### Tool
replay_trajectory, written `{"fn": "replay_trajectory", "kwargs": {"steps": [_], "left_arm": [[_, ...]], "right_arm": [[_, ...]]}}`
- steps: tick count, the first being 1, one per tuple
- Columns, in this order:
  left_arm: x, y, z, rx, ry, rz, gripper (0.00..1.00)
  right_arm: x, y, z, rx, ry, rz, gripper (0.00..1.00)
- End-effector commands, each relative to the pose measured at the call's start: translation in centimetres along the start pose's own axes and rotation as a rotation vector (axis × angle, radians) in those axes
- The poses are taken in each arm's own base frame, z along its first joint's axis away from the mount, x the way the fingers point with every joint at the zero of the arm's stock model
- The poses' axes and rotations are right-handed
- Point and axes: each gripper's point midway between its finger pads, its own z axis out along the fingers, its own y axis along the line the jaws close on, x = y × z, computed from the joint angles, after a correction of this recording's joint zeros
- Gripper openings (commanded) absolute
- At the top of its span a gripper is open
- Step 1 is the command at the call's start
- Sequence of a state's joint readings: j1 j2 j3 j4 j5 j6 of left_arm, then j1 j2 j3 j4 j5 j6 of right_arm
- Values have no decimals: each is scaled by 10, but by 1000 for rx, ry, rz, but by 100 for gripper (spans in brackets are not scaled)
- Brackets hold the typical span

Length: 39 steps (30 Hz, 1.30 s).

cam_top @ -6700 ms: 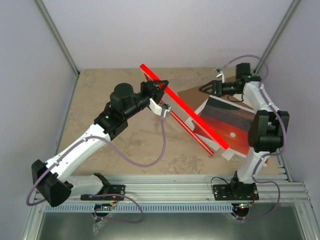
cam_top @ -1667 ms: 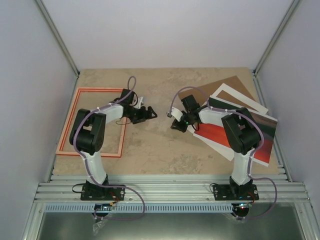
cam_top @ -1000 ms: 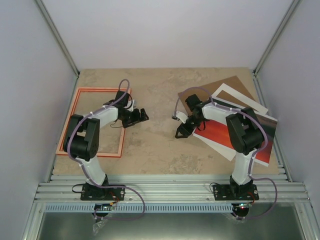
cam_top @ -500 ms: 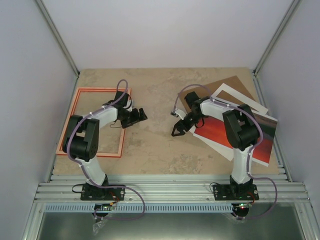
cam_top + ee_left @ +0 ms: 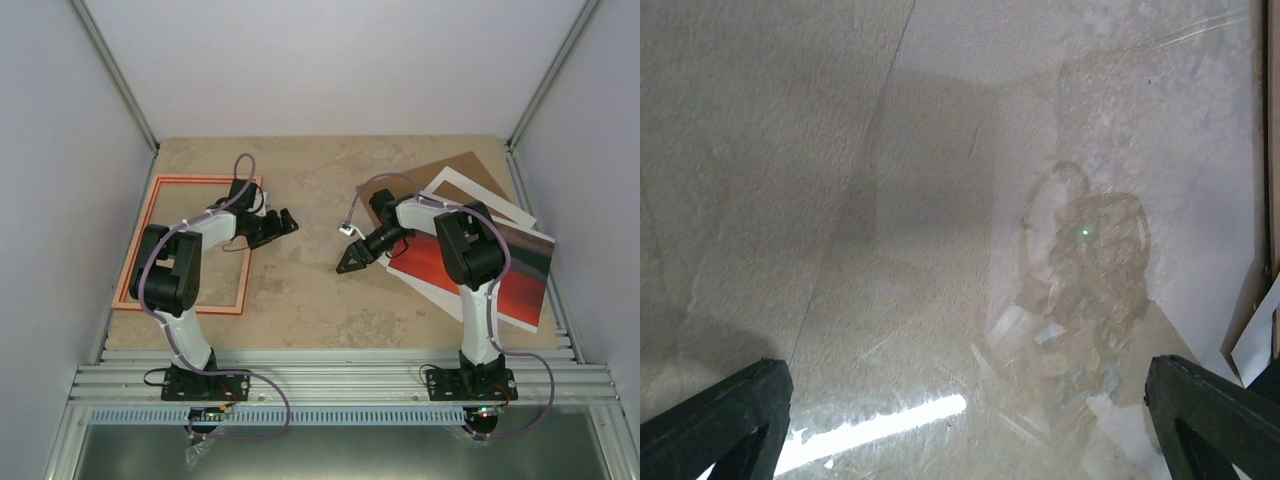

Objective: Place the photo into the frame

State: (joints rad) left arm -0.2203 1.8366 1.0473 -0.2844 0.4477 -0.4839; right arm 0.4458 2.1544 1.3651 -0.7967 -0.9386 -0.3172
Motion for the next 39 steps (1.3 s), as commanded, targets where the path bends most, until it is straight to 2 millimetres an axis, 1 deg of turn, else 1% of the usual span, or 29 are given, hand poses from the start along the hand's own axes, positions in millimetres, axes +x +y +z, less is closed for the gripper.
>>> {"fn": "replay_trajectory", "kwargs": {"steps": [1,3,4,8,11,16,20,25,28,33,39], "left_arm": [[83,53,30,-160,262,-145,99],[76,56,21,-203,246,-134,99],[74,61,15,-242,231,-132,99],[77,78,-7,-323,219,-184,99],[82,82,-12,-345,244,-209,99],[83,84,0,-336,281,-215,99],[95,80,7,-321,316,-186,99],[108,77,13,-288,353,-196,99],[112,70,20,-266,379,-174,99],[125,54,33,-199,427,-144,98],[126,40,44,-107,452,-144,98]], "right_arm": [[103,-62,33,160,324,262,68],[103,-64,33,170,323,267,67],[103,-65,33,176,322,269,67],[104,-68,29,215,314,271,68],[105,-71,26,238,310,276,68],[110,-81,27,244,315,303,67],[113,-86,30,234,325,326,65],[118,-93,40,200,346,371,61],[121,-96,45,183,356,389,60],[126,-98,49,173,368,404,56],[137,-102,57,145,399,441,55]]}}
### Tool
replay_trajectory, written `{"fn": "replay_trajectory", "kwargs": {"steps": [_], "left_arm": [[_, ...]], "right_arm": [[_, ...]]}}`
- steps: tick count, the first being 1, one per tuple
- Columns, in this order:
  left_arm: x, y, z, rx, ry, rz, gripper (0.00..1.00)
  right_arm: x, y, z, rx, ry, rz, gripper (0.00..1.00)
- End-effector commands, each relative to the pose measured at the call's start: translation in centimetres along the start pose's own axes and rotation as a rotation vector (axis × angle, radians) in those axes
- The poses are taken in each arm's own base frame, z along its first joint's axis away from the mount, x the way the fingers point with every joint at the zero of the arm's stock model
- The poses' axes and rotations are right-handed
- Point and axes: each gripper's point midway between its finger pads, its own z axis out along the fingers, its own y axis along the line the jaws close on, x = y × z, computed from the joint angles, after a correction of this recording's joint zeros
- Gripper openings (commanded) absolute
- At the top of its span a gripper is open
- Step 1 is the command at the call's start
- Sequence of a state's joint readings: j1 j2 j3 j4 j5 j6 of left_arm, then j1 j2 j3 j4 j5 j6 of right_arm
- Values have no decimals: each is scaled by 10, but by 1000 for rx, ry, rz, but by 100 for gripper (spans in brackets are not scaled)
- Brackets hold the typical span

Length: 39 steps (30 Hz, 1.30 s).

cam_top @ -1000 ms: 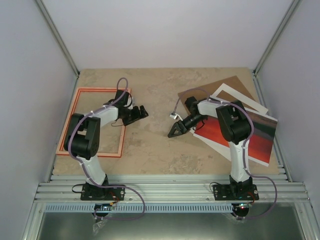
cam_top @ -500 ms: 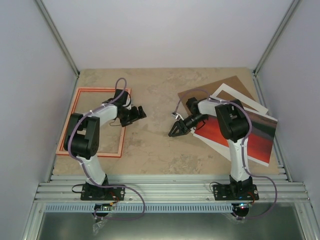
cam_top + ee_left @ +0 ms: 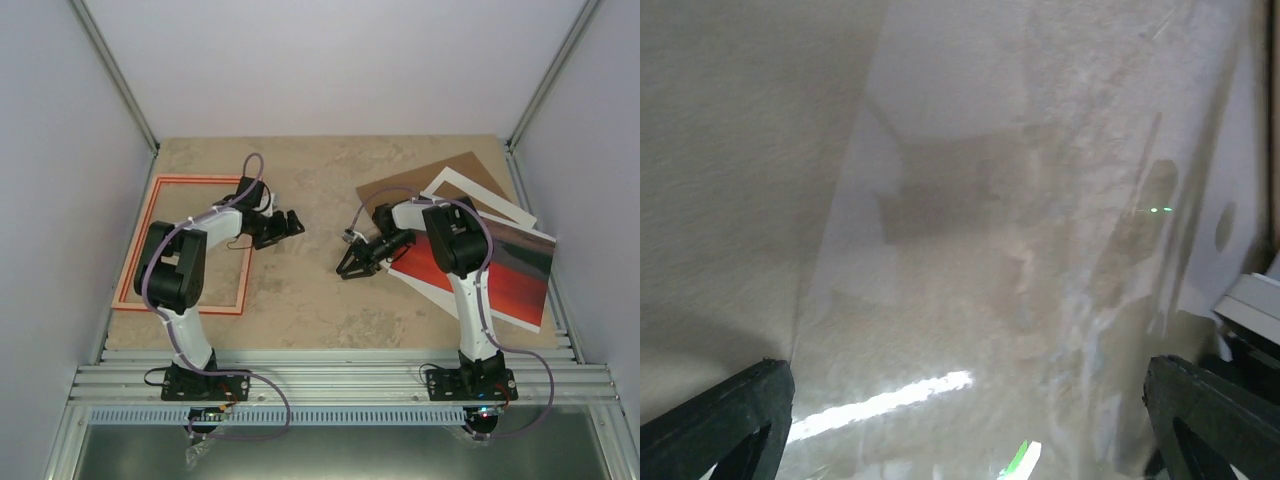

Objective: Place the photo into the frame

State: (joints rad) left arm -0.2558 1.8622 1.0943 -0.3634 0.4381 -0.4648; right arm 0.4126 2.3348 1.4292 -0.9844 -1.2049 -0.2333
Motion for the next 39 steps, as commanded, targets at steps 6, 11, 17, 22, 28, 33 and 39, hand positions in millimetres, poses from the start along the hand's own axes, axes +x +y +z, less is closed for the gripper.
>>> {"fn": "replay_trajectory", "kwargs": {"steps": [6,11,17,22,28,33,39], "left_arm": [[109,24,53,54,393,-140,98],[99,7,53,147,372,-112,97],[86,1,55,124,341,-66,96],[81,-6,56,117,325,-27,92],[70,-23,48,166,307,-4,82],[68,-39,33,224,304,-20,64],[57,-42,17,252,277,-69,50]], "right_arm": [[81,-161,15,457,306,170,49],[83,-164,18,439,316,181,46],[82,-165,18,441,316,181,46],[81,-164,19,443,315,174,45],[74,-160,17,451,296,143,45],[43,-129,8,439,214,18,47],[-3,-54,-14,420,41,-243,54]]}}
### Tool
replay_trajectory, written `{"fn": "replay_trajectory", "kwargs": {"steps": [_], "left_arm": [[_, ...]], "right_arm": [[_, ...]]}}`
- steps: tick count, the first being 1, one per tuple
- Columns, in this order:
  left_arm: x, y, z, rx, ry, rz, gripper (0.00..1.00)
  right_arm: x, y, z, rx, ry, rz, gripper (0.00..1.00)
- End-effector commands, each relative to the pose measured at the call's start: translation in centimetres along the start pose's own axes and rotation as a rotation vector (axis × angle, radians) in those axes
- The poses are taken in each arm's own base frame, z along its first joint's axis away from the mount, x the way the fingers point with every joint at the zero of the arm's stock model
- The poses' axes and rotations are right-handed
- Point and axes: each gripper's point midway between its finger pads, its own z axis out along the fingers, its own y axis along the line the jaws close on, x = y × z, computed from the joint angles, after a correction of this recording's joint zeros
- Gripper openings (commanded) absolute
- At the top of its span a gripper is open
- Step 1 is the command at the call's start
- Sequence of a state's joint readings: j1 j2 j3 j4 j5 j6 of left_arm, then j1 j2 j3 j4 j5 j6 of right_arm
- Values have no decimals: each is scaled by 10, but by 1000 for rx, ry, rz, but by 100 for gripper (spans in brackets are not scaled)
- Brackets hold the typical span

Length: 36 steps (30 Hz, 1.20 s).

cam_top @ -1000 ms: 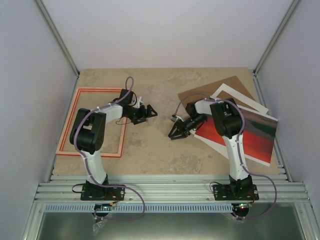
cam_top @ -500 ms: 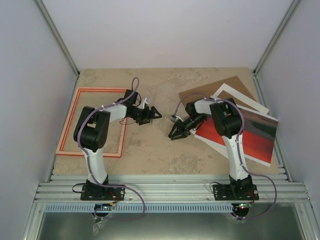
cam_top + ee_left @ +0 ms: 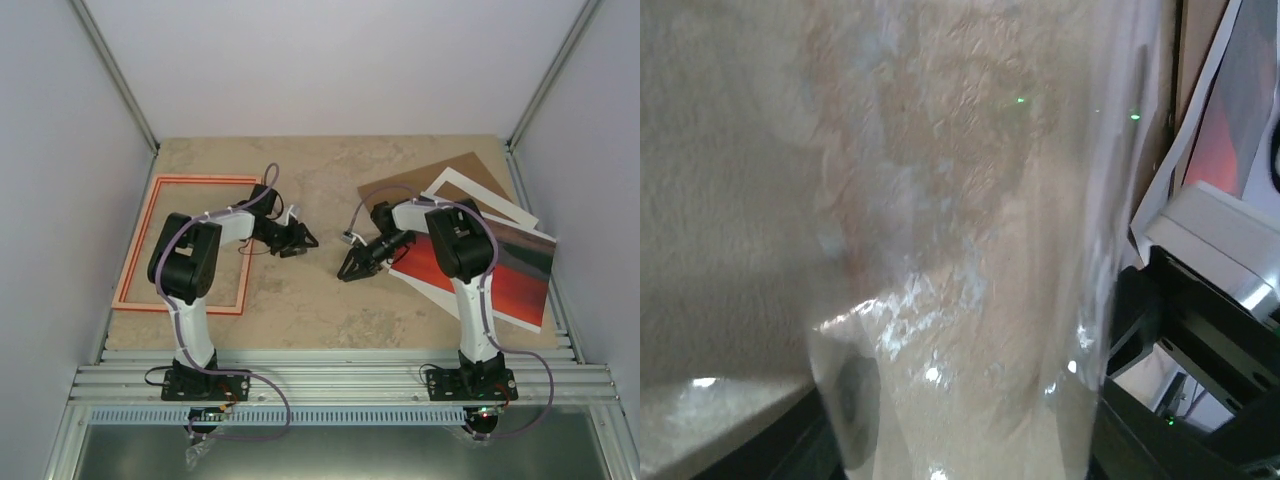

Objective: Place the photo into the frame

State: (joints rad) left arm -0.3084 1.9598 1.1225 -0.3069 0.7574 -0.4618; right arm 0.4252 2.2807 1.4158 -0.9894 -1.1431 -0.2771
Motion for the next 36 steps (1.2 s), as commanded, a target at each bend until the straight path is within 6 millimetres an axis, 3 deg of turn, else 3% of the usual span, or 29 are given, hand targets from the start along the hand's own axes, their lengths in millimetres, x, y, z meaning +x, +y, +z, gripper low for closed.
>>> {"fn": "replay_trajectory", "kwargs": {"steps": [1,5,7,11,14,15,22,31,36], "left_arm": [[24,11,-8,-24,69,-130,50],[17,15,-22,-6,47,-167,48],[15,13,-27,12,44,-174,47],[16,1,-34,76,45,-204,47],[17,-11,-42,117,45,-212,48],[17,-15,-45,124,44,-212,48],[20,-18,-68,139,30,-255,47],[29,-25,-79,172,7,-269,48],[32,-27,-84,180,-4,-277,49]], "right_arm": [[-10,-48,-13,348,-1,-199,55],[-38,13,-39,358,-145,-383,61],[-50,34,-56,429,-230,-469,65],[-62,62,-79,703,-373,-705,79],[-62,77,-83,911,-439,-870,96],[-59,81,-79,947,-441,-914,97],[-40,88,-35,1057,-387,-1109,97],[-60,89,-10,1248,-431,-1205,86],[-63,70,8,1361,-375,-1240,78]]}}
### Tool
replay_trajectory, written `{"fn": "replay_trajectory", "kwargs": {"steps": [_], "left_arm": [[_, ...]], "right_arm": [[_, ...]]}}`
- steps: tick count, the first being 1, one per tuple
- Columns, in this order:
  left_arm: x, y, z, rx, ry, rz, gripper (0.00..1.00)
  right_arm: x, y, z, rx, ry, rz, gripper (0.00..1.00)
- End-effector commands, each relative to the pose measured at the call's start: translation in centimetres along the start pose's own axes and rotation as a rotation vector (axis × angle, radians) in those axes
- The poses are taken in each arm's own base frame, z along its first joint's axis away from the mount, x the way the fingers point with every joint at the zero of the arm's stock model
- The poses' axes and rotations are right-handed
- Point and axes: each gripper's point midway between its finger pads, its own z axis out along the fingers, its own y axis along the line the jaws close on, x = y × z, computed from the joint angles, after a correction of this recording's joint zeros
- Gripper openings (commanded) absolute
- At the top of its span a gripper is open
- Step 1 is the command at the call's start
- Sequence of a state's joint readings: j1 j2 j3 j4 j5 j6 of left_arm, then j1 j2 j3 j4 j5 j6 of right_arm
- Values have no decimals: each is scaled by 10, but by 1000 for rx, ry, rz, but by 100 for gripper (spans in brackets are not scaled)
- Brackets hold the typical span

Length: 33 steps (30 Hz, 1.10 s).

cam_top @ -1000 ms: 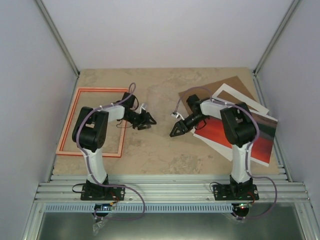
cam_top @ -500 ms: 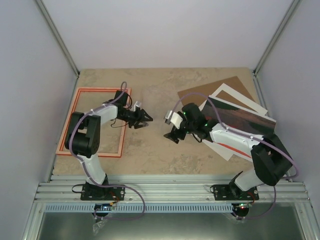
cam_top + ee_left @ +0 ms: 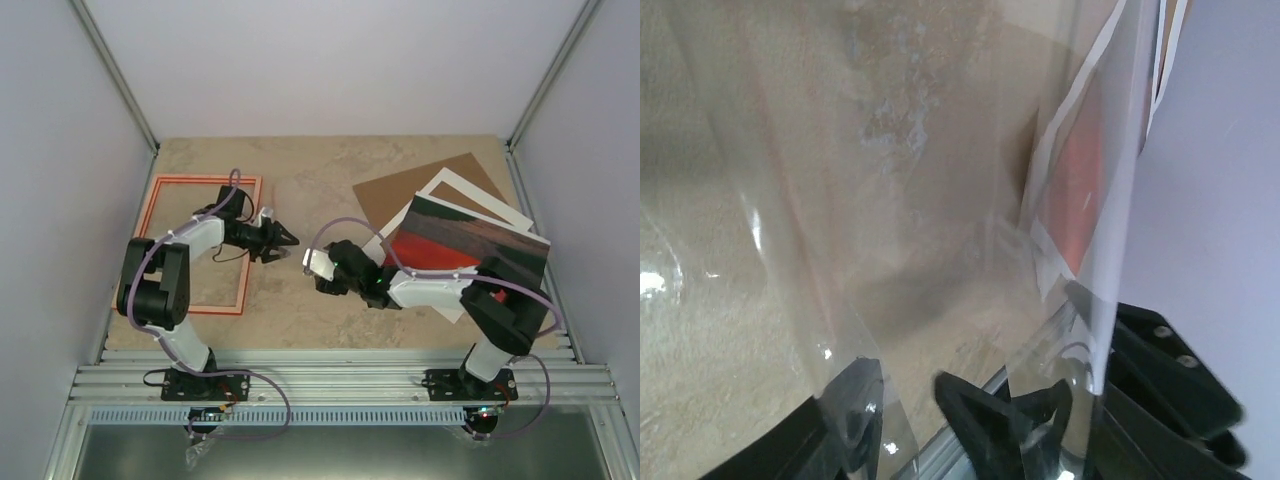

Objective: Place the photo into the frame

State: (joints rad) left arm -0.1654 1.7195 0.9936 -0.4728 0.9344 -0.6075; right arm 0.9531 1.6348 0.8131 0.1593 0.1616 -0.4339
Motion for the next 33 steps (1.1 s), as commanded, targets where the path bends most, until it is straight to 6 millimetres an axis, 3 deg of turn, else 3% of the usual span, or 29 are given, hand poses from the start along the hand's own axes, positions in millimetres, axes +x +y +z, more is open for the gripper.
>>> {"fn": "replay_trajectory", "kwargs": {"steps": [1,5,10,12,14,18,21,24,27,30,33], "left_arm": [[4,-10,-10,46,-11,-12,49],[4,-3,-13,67,-27,-68,50],[5,-9,-16,87,-27,-60,50],[5,-9,-18,87,-31,-57,52],[5,-8,-21,88,-41,-56,57],[-15,-13,-39,52,-115,10,81],[-55,-25,-73,20,-245,75,99],[-96,-42,-125,-12,-417,154,99],[-123,-46,-175,-88,-572,200,99],[-138,-37,-219,-191,-693,234,99],[-142,-8,-238,-368,-741,241,99]], "right_arm": [[-9,-8,14,144,20,-78,74],[-16,-5,13,187,7,-119,51],[-19,-13,18,265,8,-151,21],[-23,-18,18,284,8,-144,5],[-30,-23,15,290,0,-126,1],[-55,-35,2,267,-27,-54,1],[-74,-46,-9,237,-59,3,1],[-82,-65,-15,209,-56,103,0],[-84,-83,-22,139,-57,215,0],[-98,-104,-40,72,-124,311,1],[-114,-123,-60,11,-198,385,0]]}}
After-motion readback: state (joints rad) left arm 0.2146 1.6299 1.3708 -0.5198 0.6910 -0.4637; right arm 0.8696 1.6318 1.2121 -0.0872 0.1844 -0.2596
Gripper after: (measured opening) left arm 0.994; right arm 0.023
